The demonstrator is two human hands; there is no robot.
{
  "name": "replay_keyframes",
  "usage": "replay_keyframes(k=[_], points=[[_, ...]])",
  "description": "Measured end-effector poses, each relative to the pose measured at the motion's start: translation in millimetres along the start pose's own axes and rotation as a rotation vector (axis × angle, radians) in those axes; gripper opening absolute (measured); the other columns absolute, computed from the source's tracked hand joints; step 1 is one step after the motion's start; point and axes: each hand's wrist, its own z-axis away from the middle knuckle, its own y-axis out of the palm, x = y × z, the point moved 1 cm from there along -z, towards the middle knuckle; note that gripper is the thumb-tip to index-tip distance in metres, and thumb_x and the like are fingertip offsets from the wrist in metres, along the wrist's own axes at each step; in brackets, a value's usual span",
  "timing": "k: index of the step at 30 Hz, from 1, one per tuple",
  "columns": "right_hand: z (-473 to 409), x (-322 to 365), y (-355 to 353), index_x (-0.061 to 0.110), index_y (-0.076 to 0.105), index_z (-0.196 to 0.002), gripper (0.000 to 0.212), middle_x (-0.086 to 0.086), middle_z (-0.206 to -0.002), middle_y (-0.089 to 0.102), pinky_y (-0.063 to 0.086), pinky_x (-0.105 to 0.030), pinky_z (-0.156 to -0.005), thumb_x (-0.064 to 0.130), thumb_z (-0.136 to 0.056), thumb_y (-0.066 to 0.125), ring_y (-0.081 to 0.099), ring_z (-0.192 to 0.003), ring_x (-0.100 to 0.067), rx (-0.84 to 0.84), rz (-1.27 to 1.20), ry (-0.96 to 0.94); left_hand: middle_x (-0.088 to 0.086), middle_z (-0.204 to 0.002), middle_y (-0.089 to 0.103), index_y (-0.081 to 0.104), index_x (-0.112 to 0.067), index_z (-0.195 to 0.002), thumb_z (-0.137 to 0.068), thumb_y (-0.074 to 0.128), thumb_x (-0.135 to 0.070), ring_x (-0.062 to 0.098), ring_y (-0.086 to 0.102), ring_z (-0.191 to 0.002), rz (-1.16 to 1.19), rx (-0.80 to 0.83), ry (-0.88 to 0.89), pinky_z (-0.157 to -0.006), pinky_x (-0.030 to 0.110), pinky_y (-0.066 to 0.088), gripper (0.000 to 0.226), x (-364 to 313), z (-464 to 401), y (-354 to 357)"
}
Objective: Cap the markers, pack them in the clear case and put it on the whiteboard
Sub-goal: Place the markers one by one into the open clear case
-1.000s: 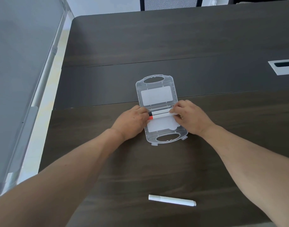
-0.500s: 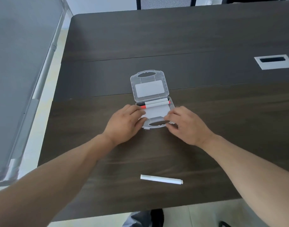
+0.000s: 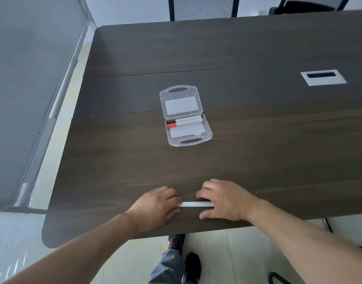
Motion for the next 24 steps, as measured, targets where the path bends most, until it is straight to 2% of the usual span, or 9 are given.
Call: replay_keyframes(k=[4,7,10,12,16,20,24], points=[[3.0,1.2,4.2,0.02,0.061,-0.105,0.027,0.0,-0.095,0.058,0.049,-0.034,-0.07,0.037,-0.084,0.062,0.055,-0.087,-0.02,-0.059,0.052,-0.059,0.004,-0.087,0.064,0.065,-0.016,-0.095,-0.093,0.05,-0.028,0.023,0.058,-0.071,-0.04,-0.003,-0.005,-0.063,0.033,0.053,0.02,-0.1,-4.8,-0.4],[-0.4,0.9,3.3,0.02,0.063,-0.093,0.015,0.0,-0.083,0.059,0.052,-0.033,-0.063,0.03,-0.083,0.059,0.058,-0.074,-0.02,-0.098,0.158,-0.098,0.002,-0.079,0.063,0.065,-0.016,-0.092,-0.089,0.05,-0.027,0.022,0.058,-0.065,-0.077,-0.018,0.009,-0.056,0.03,0.051,0.019,-2.1,-9.1,-7.5],[-3.1,-0.3,1.3,0.018,0.063,-0.086,0.021,0.001,-0.076,0.059,0.052,-0.035,-0.06,0.029,-0.084,0.046,0.056,-0.067,-0.019,-0.134,0.229,-0.116,0.002,-0.079,0.063,0.063,-0.017,-0.094,-0.088,0.047,-0.027,0.021,0.058,-0.066,-0.095,-0.003,0.012,-0.054,0.029,0.051,0.02,-3.2,-10.7,-10.8],[-4.6,-3.1,-3.0,0.017,0.063,-0.088,0.02,0.0,-0.075,0.059,0.051,-0.034,-0.059,0.027,-0.084,0.045,0.055,-0.066,-0.019,-0.167,0.249,-0.131,0.003,-0.083,0.063,0.059,-0.017,-0.098,-0.089,0.046,-0.026,0.022,0.058,-0.069,-0.087,0.006,0.015,-0.055,0.032,0.053,0.019,0.0,-10.6,-12.0],[-15.7,-17.5,-24.5,0.017,0.062,-0.098,0.017,-0.001,-0.083,0.063,0.05,-0.033,-0.063,0.022,-0.083,0.054,0.057,-0.07,-0.021,-0.257,0.279,-0.172,0.004,-0.089,0.065,0.058,-0.015,-0.097,-0.09,0.051,-0.019,0.023,0.056,-0.069,-0.092,-0.086,0.025,-0.059,0.033,0.053,0.011,16.0,-23.9,-29.6],[-40.6,-40.0,-60.1,0.014,0.064,-0.097,0.017,-0.004,-0.088,0.066,0.048,-0.033,-0.064,0.014,-0.08,0.065,0.058,-0.073,-0.023,-0.421,0.277,-0.179,0.004,-0.093,0.068,0.063,-0.012,-0.094,-0.088,0.058,-0.015,0.025,0.058,-0.072,-0.103,-0.24,-0.025,-0.064,0.032,0.052,0.008,42.0,-56.5,-60.7],[-71.5,-64.8,-88.3,0.01,0.063,-0.096,0.019,-0.008,-0.086,0.065,0.052,-0.039,-0.064,0.008,-0.078,0.065,0.058,-0.072,-0.028,-0.487,0.287,-0.173,0.004,-0.089,0.068,0.063,-0.011,-0.089,-0.089,0.048,-0.022,0.026,0.057,-0.074,-0.094,-0.309,-0.147,-0.066,0.034,0.049,0.019,71.9,-89.2,-82.5]])
